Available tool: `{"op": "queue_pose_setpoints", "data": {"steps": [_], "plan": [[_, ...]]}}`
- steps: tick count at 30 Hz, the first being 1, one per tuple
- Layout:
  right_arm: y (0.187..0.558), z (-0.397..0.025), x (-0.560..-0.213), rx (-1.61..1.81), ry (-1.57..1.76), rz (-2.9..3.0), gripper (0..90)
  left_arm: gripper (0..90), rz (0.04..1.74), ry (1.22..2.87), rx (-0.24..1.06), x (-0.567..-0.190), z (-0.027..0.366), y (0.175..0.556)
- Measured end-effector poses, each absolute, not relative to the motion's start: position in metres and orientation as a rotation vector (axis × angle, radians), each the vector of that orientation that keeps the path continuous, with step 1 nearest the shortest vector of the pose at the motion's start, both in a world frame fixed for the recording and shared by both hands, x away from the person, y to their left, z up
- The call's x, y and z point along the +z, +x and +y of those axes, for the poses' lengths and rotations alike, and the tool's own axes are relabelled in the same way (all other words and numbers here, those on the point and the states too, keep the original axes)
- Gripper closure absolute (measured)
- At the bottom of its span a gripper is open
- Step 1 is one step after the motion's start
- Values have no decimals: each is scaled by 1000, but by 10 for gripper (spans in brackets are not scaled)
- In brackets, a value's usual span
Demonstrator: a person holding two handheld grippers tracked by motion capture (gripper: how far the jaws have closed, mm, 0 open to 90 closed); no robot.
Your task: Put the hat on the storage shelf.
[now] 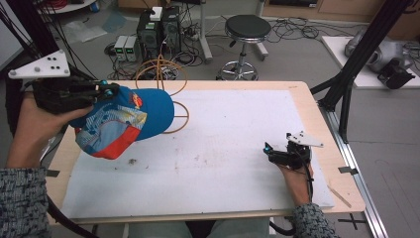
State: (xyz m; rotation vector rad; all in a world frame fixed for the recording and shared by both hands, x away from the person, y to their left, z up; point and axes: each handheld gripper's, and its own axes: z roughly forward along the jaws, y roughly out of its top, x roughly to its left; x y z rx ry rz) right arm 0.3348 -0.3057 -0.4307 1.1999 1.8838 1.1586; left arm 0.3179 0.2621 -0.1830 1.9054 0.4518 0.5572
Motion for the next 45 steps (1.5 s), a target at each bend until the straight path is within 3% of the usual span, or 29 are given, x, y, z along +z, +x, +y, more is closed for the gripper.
{"op": "queue_pose_setpoints", "data": {"steps": [26,45], "plan": [[330,-307,-429,1166,1200,1883,78,887,397,1823,621,-123,231,338],[328,-311,-429,1169,1221,1877,78,887,471,1774,675,-118,222,385]]}}
